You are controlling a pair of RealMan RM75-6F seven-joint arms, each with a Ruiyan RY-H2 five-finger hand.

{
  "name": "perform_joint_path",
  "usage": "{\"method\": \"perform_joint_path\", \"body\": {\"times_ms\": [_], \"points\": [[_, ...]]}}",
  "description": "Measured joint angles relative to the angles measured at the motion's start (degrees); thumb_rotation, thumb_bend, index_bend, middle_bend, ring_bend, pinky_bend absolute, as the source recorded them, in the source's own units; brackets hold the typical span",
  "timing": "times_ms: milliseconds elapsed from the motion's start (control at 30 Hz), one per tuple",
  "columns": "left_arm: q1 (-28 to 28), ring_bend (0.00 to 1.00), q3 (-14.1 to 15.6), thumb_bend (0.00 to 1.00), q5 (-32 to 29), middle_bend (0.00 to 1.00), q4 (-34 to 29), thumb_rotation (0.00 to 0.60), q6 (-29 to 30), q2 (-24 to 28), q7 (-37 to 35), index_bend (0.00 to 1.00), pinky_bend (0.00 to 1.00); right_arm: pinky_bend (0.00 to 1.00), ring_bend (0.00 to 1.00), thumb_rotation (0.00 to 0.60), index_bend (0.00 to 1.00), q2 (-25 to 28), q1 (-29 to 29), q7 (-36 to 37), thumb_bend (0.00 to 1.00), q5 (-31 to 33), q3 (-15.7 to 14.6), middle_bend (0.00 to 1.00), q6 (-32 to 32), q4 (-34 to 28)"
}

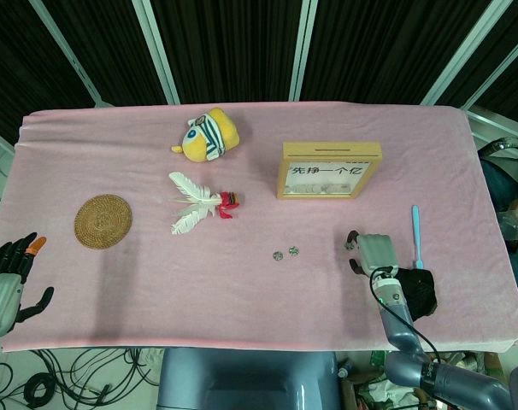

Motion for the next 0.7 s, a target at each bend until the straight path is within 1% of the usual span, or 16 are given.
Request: {"method": "perform_joint_path", "body": {"times_ms": [267, 700], "points": [[0.2, 0.00, 0.0, 0.36, 0.1, 0.00, -0.1, 0.600, 0.3, 0.1, 0.0, 0.02, 0.00, 0.84, 0.84, 0.600, 0.39, -0.1, 0.5, 0.0, 0.37, 0.4, 0.0, 0.79, -0.9, 0.3], [0.1, 0.00, -0.1, 0.36, 0.0, 0.00, 0.0, 0.600, 0.1, 0.1, -0.4, 0.02, 0.00, 0.84, 0.84, 0.600, 0.39, -0.7, 1.1, -0.2, 0.38, 0.6, 0.0, 0.79, -1.1, 1.7]]}}
